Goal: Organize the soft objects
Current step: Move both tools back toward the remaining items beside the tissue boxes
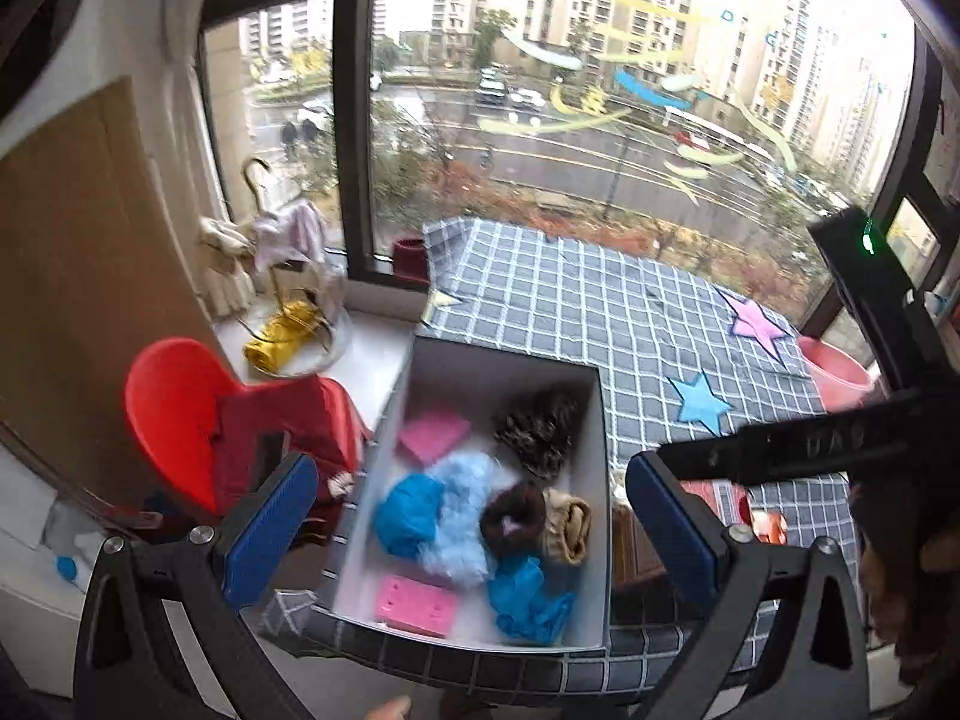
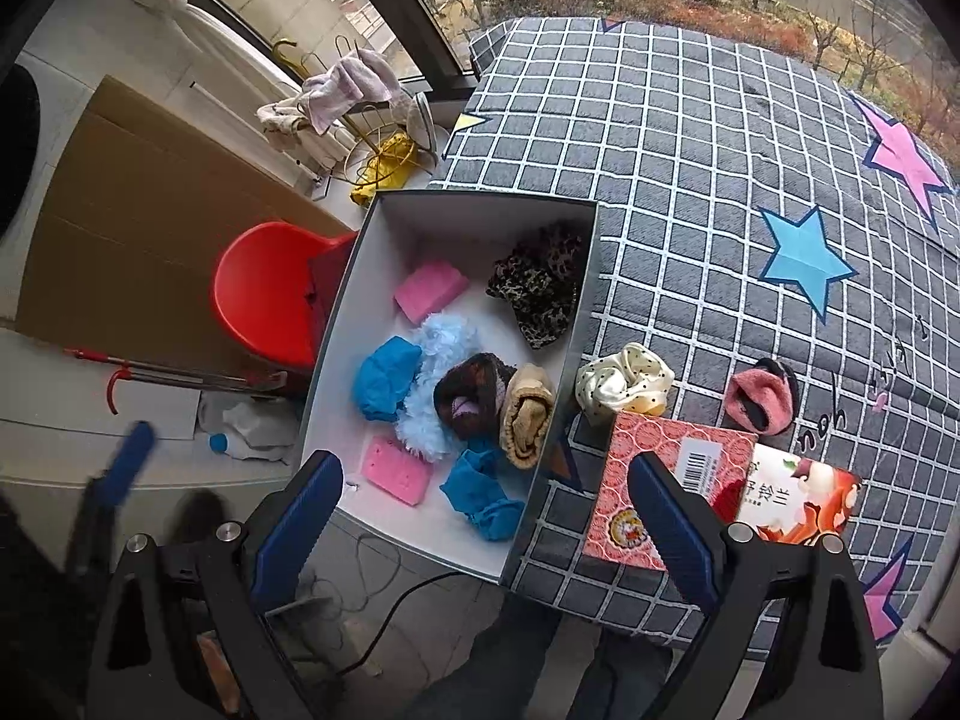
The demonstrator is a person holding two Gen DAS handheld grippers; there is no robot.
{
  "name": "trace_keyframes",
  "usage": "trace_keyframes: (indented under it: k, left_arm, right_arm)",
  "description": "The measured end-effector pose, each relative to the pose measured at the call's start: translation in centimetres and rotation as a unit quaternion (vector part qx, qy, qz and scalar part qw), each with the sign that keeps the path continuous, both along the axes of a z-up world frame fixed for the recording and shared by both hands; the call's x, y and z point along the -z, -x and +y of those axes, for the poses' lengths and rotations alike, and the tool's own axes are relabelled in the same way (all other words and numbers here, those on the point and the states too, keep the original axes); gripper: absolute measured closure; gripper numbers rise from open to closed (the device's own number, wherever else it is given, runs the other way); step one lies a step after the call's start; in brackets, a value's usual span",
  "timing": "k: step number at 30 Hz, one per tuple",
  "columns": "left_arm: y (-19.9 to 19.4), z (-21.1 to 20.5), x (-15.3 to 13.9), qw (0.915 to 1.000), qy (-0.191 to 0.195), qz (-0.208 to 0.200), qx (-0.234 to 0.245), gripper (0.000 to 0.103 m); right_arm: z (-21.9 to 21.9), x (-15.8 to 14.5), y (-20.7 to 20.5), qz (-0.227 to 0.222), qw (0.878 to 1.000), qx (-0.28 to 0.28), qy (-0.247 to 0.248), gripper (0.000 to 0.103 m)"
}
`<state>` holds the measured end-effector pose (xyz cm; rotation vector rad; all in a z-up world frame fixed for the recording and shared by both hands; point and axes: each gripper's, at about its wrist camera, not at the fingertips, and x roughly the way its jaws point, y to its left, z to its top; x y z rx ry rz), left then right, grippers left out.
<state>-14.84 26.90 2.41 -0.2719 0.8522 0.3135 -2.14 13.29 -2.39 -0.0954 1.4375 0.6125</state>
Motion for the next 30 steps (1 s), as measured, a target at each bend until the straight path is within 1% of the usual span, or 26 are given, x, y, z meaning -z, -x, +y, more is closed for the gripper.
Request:
trace_keyframes:
  k: [4, 7, 10, 11, 16, 21, 27, 30]
  left_arm:
    - [-0.8, 0.7, 0.1, 0.9983, 0.056, 0.013, 0.012, 0.000]
    - [-0.7, 0.7, 0.3, 0.9966, 0.078, 0.014, 0.021, 0.000]
    - [-0.7, 0.7, 0.6, 0.9921, 0.119, 0.009, 0.037, 0.000]
    - [-0.6, 0.4, 0.5, 0.9911, 0.126, 0.008, 0.040, 0.000]
    - [-0.5, -0.1, 0.2, 0.9883, 0.143, 0.005, 0.053, 0.000]
    - [-1.0, 0.0, 0.3, 0.9859, 0.158, 0.014, 0.054, 0.000]
    - [-2.3, -0.5, 1.2, 0.9838, 0.165, 0.044, 0.056, 0.000]
    - [-3.1, -1.0, 1.9, 0.9815, 0.170, 0.061, 0.062, 0.000]
  right_arm:
    - [-0.5, -1.2, 0.3, -0.013, 1.000, 0.005, -0.007, 0.006]
    - [-0.9, -2.1, 0.5, -0.022, 1.000, 0.011, -0.013, 0.006]
    - [-1.5, -2.5, 0.5, -0.026, 0.999, 0.018, -0.014, 0.006]
    - [-1.8, -2.7, 0.5, -0.027, 0.999, 0.023, -0.015, 0.006]
    - [-3.5, -3.1, 0.1, -0.033, 0.998, 0.045, -0.012, 0.006]
    - [-5.4, -3.4, -0.5, -0.037, 0.997, 0.070, -0.008, 0.006]
    - [-8.2, -3.2, -1.5, -0.036, 0.994, 0.106, -0.004, 0.006]
    - [-10.1, -3.0, -2.2, -0.040, 0.991, 0.126, 0.006, 0.006]
